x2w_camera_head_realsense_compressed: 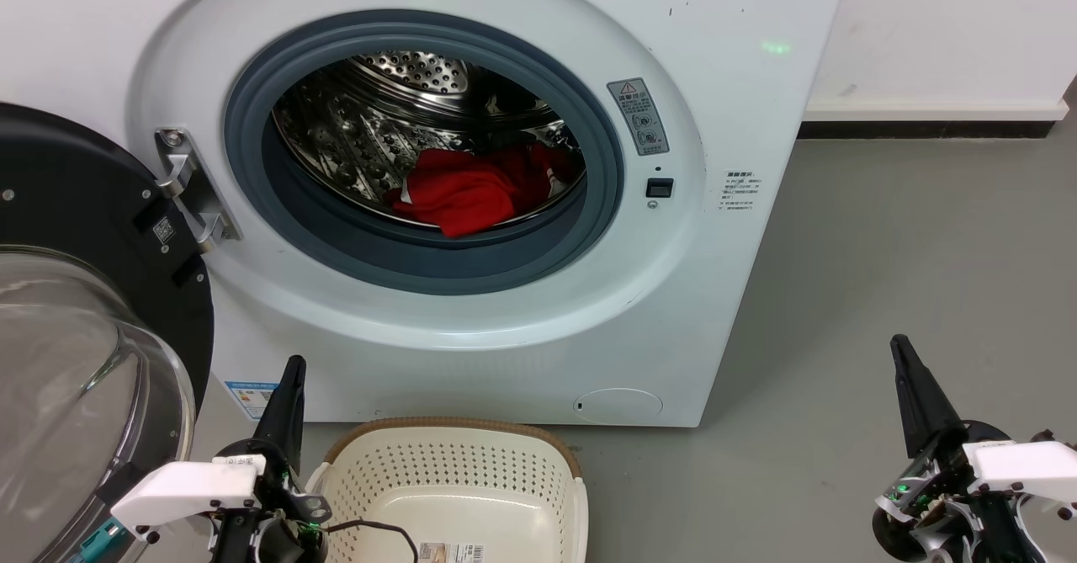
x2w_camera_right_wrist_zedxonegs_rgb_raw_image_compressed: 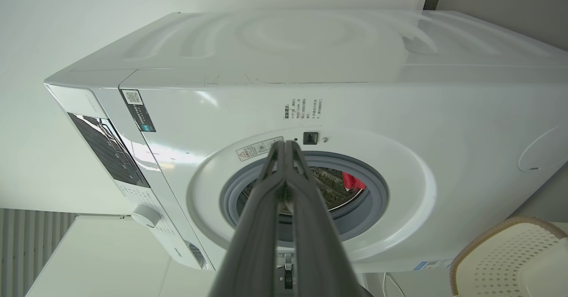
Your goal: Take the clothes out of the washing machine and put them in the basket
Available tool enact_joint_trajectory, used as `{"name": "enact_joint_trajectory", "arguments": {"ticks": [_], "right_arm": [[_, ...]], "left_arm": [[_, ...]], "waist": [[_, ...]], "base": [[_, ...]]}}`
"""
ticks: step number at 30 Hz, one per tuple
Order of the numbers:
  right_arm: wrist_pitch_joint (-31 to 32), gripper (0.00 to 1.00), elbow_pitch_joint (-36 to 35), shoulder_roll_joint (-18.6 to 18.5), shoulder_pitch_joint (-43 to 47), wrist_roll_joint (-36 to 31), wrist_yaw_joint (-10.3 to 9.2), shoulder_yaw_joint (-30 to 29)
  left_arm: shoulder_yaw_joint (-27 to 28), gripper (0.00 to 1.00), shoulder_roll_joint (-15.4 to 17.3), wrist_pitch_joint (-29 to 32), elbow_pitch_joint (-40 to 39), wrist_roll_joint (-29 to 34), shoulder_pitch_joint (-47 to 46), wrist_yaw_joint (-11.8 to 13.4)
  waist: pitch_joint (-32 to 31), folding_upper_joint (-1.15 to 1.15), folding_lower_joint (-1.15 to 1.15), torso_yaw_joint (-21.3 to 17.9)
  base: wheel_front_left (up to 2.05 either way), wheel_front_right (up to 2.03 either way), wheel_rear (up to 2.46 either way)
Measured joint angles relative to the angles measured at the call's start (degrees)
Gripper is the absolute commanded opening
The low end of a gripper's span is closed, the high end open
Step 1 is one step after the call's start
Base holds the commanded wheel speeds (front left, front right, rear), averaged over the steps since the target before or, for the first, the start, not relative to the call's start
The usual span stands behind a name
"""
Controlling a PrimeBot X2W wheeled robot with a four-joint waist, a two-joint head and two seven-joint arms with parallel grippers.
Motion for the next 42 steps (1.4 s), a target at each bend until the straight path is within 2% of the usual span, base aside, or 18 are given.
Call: {"name": "enact_joint_trajectory", "arguments": {"ticks": [21, 22, 33, 38, 42], "right_arm": [[0.0, 0.0, 0.0, 0.0, 0.0, 0.0, 0.0, 0.0], [0.0, 1.0, 0.0, 0.0, 0.0, 0.0, 0.0, 0.0], [-2.36, 1.0, -0.24, 0.05, 1.85, -1.36, -0.01, 0.3], [-3.7, 1.0, -2.01, 0.08, 2.69, -4.63, -0.01, 0.85], [-4.59, 1.0, -3.47, 0.09, 2.78, -9.98, -0.01, 1.22]], "left_arm": [[0.0, 0.0, 0.0, 0.0, 0.0, 0.0, 0.0, 0.0], [0.0, 1.0, 0.0, 0.0, 0.0, 0.0, 0.0, 0.0], [-1.9, 1.0, -0.16, -2.32, 0.55, 2.1, 1.24, 0.03], [-2.4, 1.0, -0.16, -3.71, -0.73, 6.47, 0.93, 0.03], [-2.7, 1.0, -0.15, -4.77, -2.02, 11.46, 0.65, 0.03]], "waist": [[0.0, 0.0, 0.0, 0.0], [0.0, 0.0, 0.0, 0.0], [0.1, 0.0, 0.0, -0.04], [0.15, 0.0, 0.0, 0.01], [0.15, 0.0, 0.0, 0.12]], "base": [[0.0, 0.0, 0.0], [0.0, 0.0, 0.0], [0.0, 0.0, 0.0], [0.0, 0.0, 0.0], [0.0, 0.0, 0.0]]}}
